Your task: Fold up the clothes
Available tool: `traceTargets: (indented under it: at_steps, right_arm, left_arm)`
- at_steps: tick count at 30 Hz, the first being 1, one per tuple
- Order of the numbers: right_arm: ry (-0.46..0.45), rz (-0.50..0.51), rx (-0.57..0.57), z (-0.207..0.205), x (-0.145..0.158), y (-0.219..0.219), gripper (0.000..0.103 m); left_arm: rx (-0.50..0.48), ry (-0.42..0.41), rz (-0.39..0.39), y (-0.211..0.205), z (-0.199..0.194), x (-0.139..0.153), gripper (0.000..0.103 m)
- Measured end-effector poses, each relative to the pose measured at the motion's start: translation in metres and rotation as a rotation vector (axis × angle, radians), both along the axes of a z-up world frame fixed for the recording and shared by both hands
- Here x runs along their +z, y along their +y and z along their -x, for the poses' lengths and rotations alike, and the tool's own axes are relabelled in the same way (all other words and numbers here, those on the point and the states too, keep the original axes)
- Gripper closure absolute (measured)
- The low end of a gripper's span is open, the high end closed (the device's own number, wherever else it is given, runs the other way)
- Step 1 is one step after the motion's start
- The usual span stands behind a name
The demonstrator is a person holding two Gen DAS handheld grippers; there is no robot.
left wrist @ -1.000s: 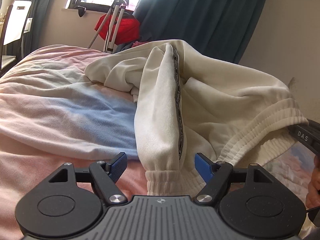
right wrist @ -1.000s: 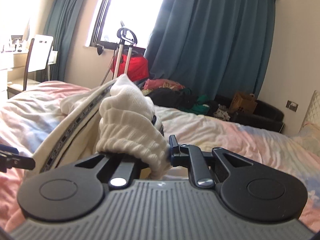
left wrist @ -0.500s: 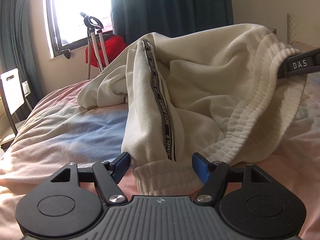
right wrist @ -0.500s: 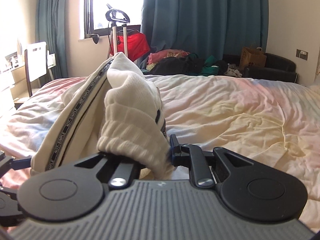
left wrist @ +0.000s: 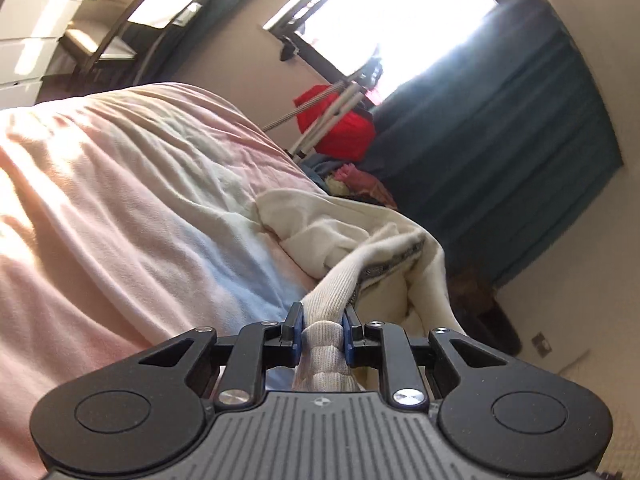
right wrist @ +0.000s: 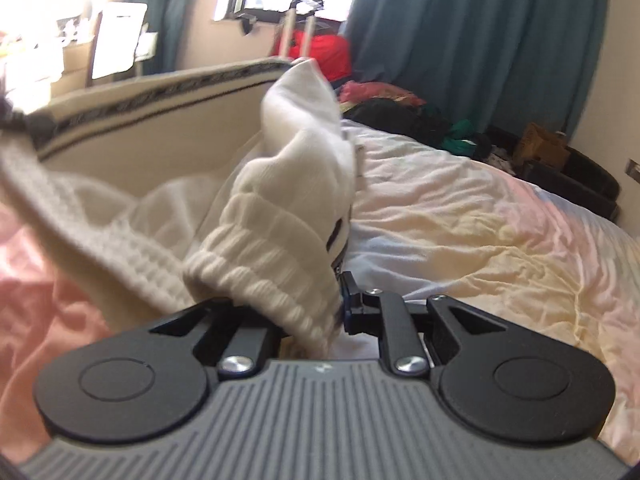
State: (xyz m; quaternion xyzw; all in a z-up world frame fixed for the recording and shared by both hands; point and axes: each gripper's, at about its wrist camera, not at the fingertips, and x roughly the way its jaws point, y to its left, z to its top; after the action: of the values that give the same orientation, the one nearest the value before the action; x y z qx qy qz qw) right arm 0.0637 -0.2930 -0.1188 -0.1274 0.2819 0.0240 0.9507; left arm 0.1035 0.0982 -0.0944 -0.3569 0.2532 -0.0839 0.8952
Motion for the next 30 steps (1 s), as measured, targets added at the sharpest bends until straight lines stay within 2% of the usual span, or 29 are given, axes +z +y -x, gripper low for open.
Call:
traceTargets:
  at_steps: [3,5,8,10,14,15,16,17,19,20,23,24,25,26,28,30]
  right_arm:
    - [0.061,0.088,0.136,0.0,-0.018,0.029,0.085]
    - [0.047,0.151,0.206,0.005,-0.023,0.045,0.084]
    - [0.013,0.107,0.229,0.014,-0.008,0.042,0.078]
    - [0.008,-0.023,0.227,0.021,0.008,0.027,0.072]
    - [0.03,-0.33,0.201,0.026,0.029,-0.011,0.067]
    - [0.044,-0.401,0.195,0.025,0.032,-0.021,0.066]
    - [0.067,-0.461,0.194,0.022,0.032,-0.029,0.064]
    - [0.087,-0.499,0.191,0.02,0.032,-0.034,0.064]
    - [0.107,-0.527,0.179,0.016,0.032,-0.039,0.064]
    - [0.122,-0.507,0.18,0.015,0.031,-0.037,0.064]
    - [0.182,-0.344,0.206,0.015,0.026,-0.02,0.063]
    - [0.198,-0.304,0.225,0.015,0.022,-0.015,0.057]
    - [0.218,-0.281,0.251,0.016,0.016,-0.01,0.032]
    - [0.236,-0.264,0.281,0.017,0.011,-0.005,0.014]
    - [0.241,-0.19,0.342,0.022,0.005,0.01,0.012]
    - [0.191,-0.103,0.359,0.029,0.005,0.02,0.012]
  left_arm:
    - [0.124,0.107,0.01,0.031,-0.018,-0.018,0.083]
    - [0.148,0.15,-0.035,0.036,-0.028,-0.025,0.083]
    - [0.14,0.165,-0.087,0.035,-0.035,-0.025,0.082]
    - [0.123,0.155,-0.138,0.031,-0.036,-0.019,0.082]
    - [0.093,0.131,-0.211,0.021,-0.019,-0.001,0.081]
    - [0.087,0.115,-0.215,0.02,-0.014,0.003,0.077]
    - [0.081,0.1,-0.22,0.019,-0.008,0.007,0.066]
    - [0.079,0.092,-0.231,0.017,-0.002,0.01,0.061]
    - [0.074,0.071,-0.262,0.011,0.01,0.014,0.059]
    - [0.058,0.06,-0.274,0.006,0.015,0.016,0.057]
    - [-0.011,0.035,-0.338,-0.013,0.017,0.017,0.055]
    - [-0.03,0.026,-0.366,-0.02,0.015,0.017,0.054]
    - [-0.04,0.028,-0.39,-0.026,0.011,0.014,0.054]
    - [-0.05,0.03,-0.415,-0.032,0.008,0.011,0.054]
    - [-0.067,0.042,-0.449,-0.041,-0.001,0.004,0.054]
    - [-0.066,0.069,-0.468,-0.042,-0.01,-0.005,0.054]
